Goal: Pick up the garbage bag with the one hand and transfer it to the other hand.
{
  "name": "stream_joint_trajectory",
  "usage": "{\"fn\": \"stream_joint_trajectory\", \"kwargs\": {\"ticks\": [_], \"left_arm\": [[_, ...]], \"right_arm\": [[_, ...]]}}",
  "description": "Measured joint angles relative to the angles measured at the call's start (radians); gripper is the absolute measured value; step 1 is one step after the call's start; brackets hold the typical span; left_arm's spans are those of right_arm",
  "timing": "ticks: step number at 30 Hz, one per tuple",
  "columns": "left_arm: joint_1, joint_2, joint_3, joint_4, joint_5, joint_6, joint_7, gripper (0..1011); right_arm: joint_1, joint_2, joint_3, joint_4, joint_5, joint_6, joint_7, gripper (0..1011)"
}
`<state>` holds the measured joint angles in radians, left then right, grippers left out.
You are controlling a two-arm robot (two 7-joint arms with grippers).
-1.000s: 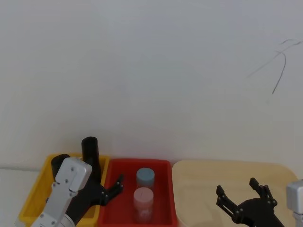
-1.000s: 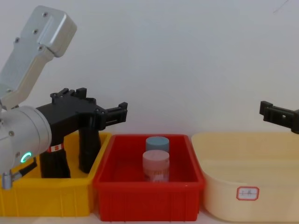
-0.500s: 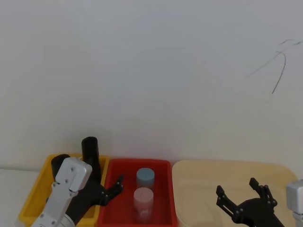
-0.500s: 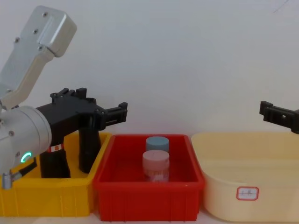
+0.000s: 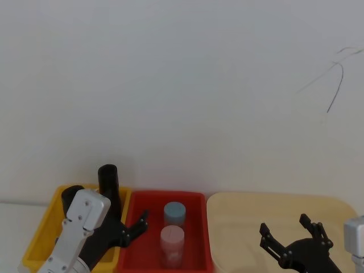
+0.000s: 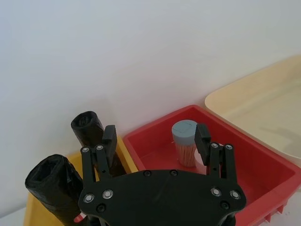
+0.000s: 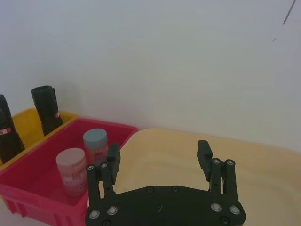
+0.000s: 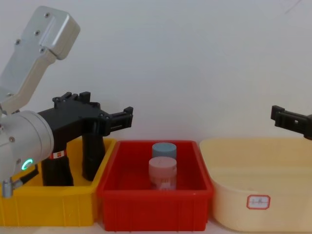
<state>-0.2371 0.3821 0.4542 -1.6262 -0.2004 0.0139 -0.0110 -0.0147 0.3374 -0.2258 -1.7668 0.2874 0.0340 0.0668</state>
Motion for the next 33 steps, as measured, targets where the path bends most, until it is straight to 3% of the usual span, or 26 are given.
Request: {"fn": "stream_joint_trajectory", "kwargs": {"ticks": [14, 24, 33], "left_arm": [[0.007, 0.013, -0.004, -0.009, -0.001, 0.0, -0.017, 1000], [0.046, 0.073, -0.044, -0.042, -0.034, -0.009, -0.071, 1000], [0.087, 0.143, -0.108, -0.059, -0.095, -0.009, -0.137, 1000]], "right_arm": [[0.0, 0.0, 0.0, 0.0, 0.0, 0.0, 0.0, 1000], [0.0, 0.0, 0.0, 0.0, 0.0, 0.0, 0.0, 1000], [0.0, 0.0, 0.0, 0.0, 0.0, 0.0, 0.0, 1000]]}}
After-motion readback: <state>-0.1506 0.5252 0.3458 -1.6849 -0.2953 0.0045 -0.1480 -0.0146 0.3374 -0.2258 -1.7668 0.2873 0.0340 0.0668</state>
